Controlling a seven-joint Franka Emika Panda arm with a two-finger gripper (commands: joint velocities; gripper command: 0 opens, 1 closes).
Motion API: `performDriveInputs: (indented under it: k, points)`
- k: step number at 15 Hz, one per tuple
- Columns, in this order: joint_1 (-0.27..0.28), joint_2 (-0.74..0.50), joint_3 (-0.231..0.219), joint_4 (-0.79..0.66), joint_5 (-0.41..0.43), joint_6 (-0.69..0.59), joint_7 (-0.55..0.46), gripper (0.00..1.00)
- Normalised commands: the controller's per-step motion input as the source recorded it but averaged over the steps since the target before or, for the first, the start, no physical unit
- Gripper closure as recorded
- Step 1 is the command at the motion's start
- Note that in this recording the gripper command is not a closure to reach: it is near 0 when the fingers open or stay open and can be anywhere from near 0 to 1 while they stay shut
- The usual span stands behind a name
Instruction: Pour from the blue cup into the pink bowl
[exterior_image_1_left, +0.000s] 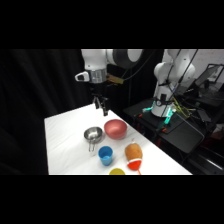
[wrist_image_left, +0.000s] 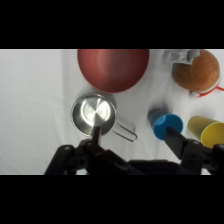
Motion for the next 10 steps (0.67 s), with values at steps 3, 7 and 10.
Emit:
performDriveInputs:
  k: [3,7,10]
  points:
    - [0.021,0.04,0.048,0.09,0.006,-0.02,0.05,0.0]
    - [0.087,0.24,0.102,0.4,0.116,-0.11,0.05,0.0]
    - [0.125,0.32,0.094,0.51,0.03,0.05,0.18,0.0]
